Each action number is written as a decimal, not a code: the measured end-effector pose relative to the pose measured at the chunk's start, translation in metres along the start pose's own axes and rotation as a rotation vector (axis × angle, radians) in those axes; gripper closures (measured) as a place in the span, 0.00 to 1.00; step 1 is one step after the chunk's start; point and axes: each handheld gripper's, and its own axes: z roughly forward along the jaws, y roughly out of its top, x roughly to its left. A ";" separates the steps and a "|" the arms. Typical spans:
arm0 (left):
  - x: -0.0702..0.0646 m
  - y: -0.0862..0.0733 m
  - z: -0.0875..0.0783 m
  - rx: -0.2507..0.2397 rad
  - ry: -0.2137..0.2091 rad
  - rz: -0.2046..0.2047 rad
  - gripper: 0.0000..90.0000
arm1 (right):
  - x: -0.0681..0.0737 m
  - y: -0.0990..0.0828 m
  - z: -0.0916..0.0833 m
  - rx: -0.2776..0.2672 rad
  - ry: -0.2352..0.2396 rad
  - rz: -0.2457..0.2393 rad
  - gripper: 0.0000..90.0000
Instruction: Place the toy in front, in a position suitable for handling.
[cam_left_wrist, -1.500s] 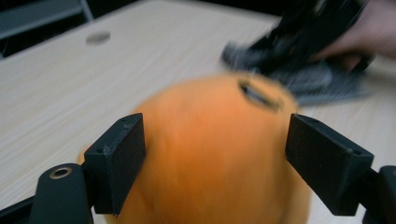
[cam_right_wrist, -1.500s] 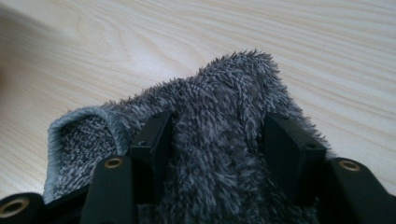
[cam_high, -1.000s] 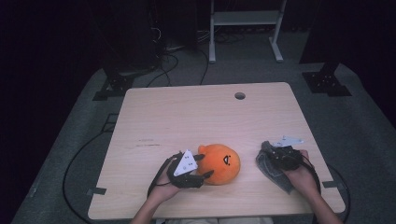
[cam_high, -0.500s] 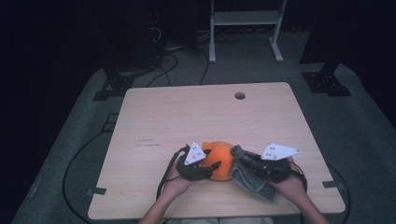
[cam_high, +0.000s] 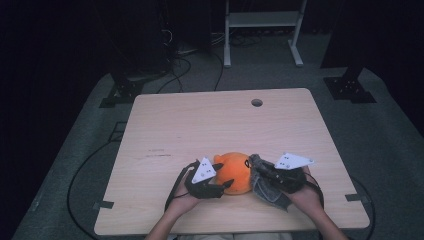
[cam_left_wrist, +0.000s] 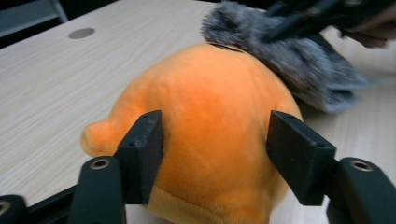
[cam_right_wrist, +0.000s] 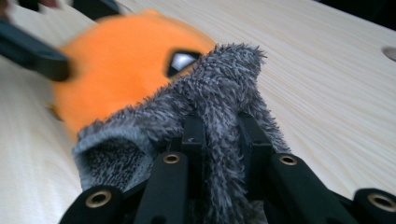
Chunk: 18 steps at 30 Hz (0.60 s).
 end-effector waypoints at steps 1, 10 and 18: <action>0.000 0.000 -0.001 0.002 -0.020 0.014 0.36 | -0.002 -0.001 0.000 0.005 -0.013 0.009 0.83; 0.003 -0.001 0.001 0.001 0.008 -0.004 0.49 | 0.010 0.011 -0.011 -0.077 0.052 0.022 0.84; 0.006 -0.006 -0.002 -0.011 -0.121 -0.003 0.38 | 0.019 0.012 0.003 -0.038 0.049 -0.019 0.84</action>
